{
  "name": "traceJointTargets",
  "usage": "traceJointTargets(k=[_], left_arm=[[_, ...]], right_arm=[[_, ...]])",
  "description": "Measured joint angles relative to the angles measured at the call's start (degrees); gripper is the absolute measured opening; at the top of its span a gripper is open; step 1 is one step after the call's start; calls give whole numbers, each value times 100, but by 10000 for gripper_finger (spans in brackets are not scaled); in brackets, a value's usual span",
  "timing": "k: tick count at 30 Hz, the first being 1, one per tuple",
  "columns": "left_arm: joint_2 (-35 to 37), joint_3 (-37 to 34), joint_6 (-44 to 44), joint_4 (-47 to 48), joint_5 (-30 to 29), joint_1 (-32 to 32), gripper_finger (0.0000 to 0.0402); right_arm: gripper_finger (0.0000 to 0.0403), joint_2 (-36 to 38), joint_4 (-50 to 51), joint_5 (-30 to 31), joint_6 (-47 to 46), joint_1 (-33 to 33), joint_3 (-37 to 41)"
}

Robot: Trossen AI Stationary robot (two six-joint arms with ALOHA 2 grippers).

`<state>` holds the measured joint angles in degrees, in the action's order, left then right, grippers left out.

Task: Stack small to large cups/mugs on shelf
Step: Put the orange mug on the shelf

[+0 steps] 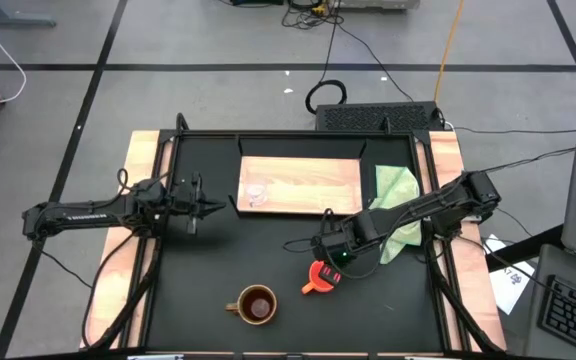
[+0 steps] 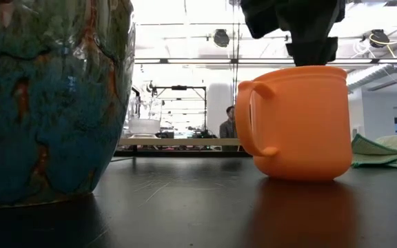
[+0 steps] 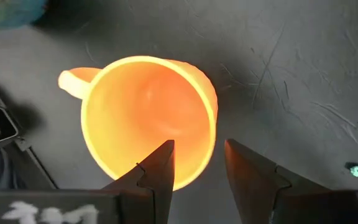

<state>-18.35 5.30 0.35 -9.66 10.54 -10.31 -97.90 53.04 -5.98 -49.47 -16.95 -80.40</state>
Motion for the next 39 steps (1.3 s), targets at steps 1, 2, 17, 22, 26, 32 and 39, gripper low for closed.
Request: traceJointTargets(k=[1,2,17,22,26,32,39], left_arm=[[-1,0,1,21,0,1,5],[-2,0,3,36,0,0,5],[-2,0,-4,57,9,0,5],[0,0,115,16,13,0,5],[0,0,130,2,16,0,5],[0,0,106,-118,15,0,5],[0,0,130,-128,13,0,5]], right_arm=[[130,-32,5,-2,0,0,0],[130,-67,12,-12,0,0,0],[121,-399,-119,-50,755,-1,2],[56,-392,-154,-24,1407,-1,2],[9,-392,-175,0,2150,-2,2],[4,-390,-112,300,3169,-1,2],[3,-384,-52,472,3970,7,2]])
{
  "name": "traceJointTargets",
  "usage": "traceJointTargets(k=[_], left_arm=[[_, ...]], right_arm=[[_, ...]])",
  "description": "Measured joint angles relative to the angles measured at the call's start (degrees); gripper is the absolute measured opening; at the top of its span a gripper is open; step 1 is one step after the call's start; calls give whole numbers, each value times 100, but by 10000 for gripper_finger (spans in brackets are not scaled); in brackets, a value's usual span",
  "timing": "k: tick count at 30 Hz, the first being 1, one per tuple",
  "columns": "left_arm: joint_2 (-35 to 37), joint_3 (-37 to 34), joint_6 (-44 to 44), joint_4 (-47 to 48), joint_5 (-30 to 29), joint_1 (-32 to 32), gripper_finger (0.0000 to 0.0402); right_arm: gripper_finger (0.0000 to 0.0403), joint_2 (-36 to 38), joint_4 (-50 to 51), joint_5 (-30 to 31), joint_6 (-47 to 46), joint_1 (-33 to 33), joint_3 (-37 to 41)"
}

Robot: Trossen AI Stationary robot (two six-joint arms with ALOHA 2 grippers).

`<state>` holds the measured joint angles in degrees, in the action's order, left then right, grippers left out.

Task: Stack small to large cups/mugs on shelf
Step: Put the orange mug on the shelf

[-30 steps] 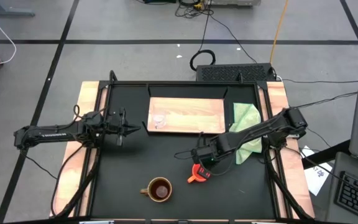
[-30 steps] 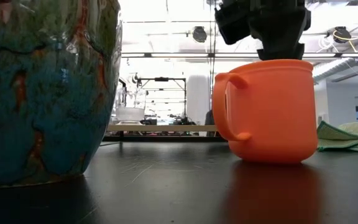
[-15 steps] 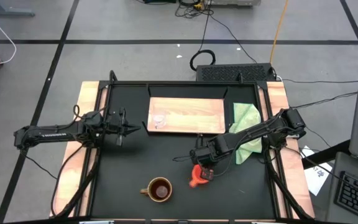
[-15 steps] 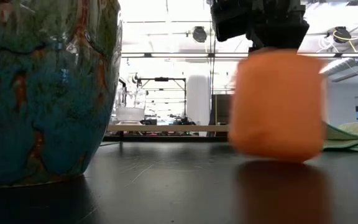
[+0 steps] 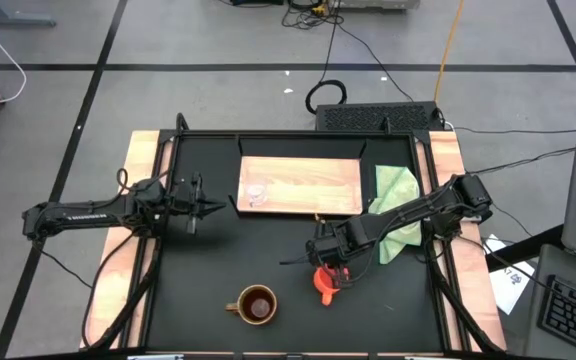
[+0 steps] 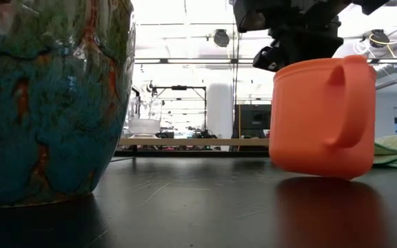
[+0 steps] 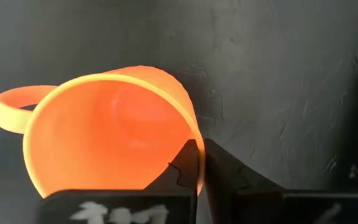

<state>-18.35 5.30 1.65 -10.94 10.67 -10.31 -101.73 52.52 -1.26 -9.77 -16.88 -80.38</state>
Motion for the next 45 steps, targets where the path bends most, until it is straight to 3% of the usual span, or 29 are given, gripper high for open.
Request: traceJointTargets(k=[12,21,34,45], left_arm=[[0,0,154,-28,-3,0,5],[0,0,104,-293,-6,0,5],[0,2,183,-144,-6,0,5],[-2,2,107,-88,-6,0,5]], right_arm=[[1,0,52,140,1020,6,-2],[1,0,61,153,1086,114,-2],[1,-3,30,231,50,146,-38],[1,-20,970,266,263,628,-1525]])
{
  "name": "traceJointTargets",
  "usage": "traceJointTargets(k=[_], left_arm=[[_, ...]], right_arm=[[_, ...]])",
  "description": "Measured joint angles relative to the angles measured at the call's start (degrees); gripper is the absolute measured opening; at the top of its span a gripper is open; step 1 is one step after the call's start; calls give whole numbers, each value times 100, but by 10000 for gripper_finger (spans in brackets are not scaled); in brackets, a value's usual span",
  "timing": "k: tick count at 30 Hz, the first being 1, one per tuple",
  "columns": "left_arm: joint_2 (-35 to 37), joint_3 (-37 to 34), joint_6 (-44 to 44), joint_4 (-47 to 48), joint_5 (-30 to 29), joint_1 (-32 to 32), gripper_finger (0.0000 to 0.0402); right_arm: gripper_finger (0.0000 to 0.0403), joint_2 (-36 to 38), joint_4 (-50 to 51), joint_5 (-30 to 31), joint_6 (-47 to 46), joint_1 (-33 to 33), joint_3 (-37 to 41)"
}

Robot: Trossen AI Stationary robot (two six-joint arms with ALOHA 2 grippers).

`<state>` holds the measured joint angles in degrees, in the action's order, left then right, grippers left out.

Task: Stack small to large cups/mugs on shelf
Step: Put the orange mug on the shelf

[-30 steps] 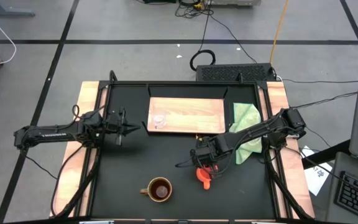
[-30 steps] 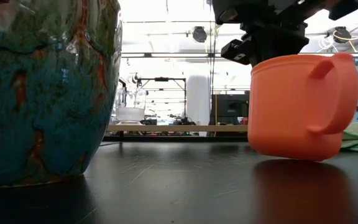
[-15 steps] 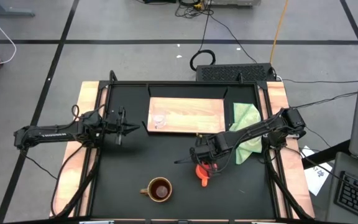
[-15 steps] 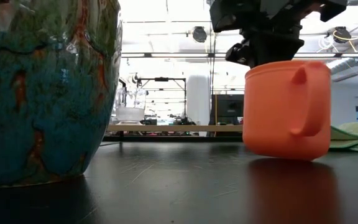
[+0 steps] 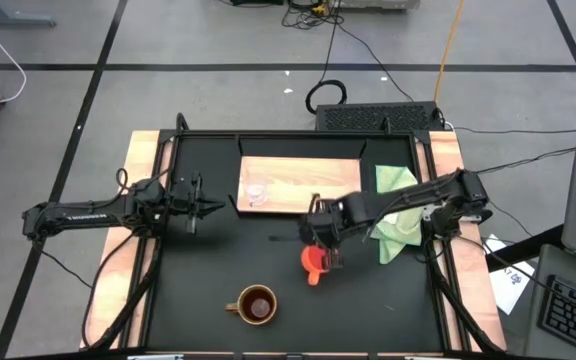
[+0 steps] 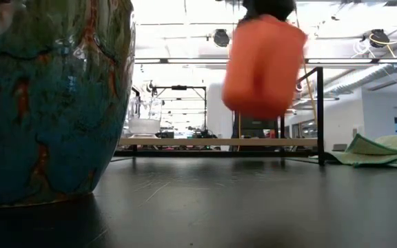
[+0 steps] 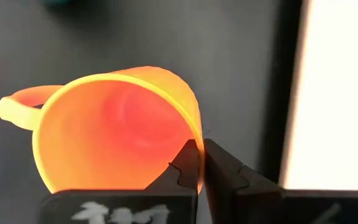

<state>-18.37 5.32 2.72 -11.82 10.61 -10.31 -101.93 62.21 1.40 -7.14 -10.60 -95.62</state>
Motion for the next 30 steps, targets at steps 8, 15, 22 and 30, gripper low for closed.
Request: traceJointTargets(k=[8,15,22,30], left_arm=[[0,-2,-281,10,0,0,5],[0,0,-278,10,0,0,5],[0,0,-310,42,-7,0,5],[0,0,-562,-25,-9,0,5]], right_arm=[[1,9,570,-451,620,774,-919],[0,-144,968,-466,1203,1724,-1004],[0,-596,806,-467,2067,2406,-1007],[1,-1319,727,-441,2699,2792,-1838]])
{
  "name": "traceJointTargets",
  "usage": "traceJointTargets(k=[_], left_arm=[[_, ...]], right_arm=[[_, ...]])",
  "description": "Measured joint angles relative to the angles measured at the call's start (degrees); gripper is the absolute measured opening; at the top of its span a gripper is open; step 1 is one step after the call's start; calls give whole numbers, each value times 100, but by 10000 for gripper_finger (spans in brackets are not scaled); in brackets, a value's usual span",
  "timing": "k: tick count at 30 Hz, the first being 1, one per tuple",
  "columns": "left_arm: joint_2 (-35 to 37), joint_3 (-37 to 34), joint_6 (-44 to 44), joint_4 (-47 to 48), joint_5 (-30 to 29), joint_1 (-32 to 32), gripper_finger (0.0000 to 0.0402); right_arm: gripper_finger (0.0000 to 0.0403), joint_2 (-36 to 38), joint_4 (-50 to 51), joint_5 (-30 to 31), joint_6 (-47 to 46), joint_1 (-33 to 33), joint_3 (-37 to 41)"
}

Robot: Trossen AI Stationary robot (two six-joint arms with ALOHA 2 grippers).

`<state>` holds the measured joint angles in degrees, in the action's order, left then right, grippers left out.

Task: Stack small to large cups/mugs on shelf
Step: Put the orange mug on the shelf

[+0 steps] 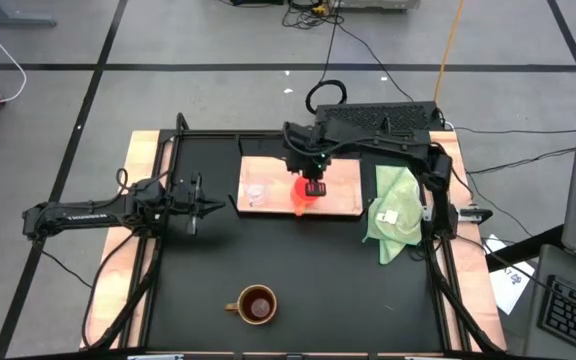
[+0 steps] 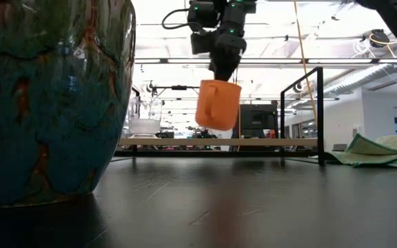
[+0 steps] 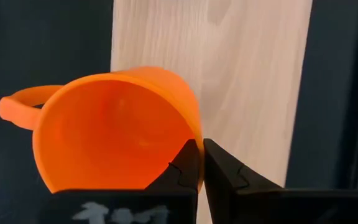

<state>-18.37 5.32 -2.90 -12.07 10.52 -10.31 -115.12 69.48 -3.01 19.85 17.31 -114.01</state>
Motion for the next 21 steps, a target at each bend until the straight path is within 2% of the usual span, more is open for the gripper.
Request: traceJointTargets(k=[10,21], left_arm=[[0,-1,-55,-7,0,0,5],[0,-2,-135,-2,2,0,5]], right_arm=[[2,-780,1197,26,534,191,-1394],[3,-860,989,4,977,191,-1417]])
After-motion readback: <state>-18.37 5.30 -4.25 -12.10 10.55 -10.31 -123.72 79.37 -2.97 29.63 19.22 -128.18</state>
